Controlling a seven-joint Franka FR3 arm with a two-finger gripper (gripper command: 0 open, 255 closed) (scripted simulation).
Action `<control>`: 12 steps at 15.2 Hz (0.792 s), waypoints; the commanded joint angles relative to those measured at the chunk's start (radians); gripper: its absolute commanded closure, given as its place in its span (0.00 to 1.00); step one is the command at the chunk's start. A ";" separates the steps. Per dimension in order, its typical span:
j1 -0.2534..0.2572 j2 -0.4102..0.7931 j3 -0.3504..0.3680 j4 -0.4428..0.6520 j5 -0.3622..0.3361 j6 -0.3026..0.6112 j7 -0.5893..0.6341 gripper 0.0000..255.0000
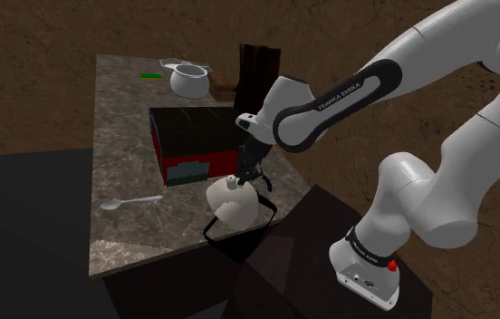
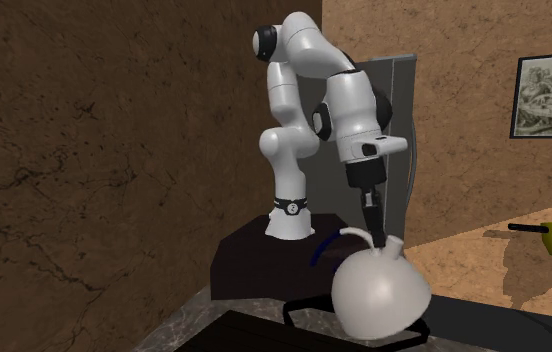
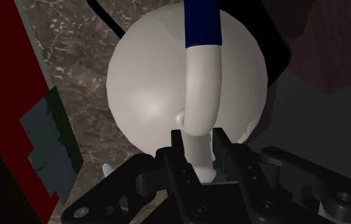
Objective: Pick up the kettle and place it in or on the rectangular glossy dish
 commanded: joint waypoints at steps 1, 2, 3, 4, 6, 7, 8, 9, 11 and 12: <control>0.019 0.028 -0.011 -0.004 0.036 0.031 -0.028 1.00; 0.029 0.044 -0.018 -0.005 0.059 0.046 -0.047 1.00; 0.041 0.061 -0.025 -0.006 0.084 0.061 -0.067 1.00; 0.053 0.078 -0.032 -0.006 0.112 0.076 -0.089 1.00; 0.078 0.114 -0.045 -0.004 0.177 0.103 -0.141 1.00; 0.089 0.130 -0.049 -0.003 0.210 0.114 -0.167 1.00; 0.088 0.130 -0.048 -0.003 0.211 0.114 -0.168 1.00; 0.088 0.130 -0.048 -0.003 0.211 0.114 -0.168 1.00; 0.087 0.130 -0.047 -0.003 0.211 0.114 -0.168 1.00; 0.087 0.130 -0.047 -0.003 0.211 0.114 -0.168 1.00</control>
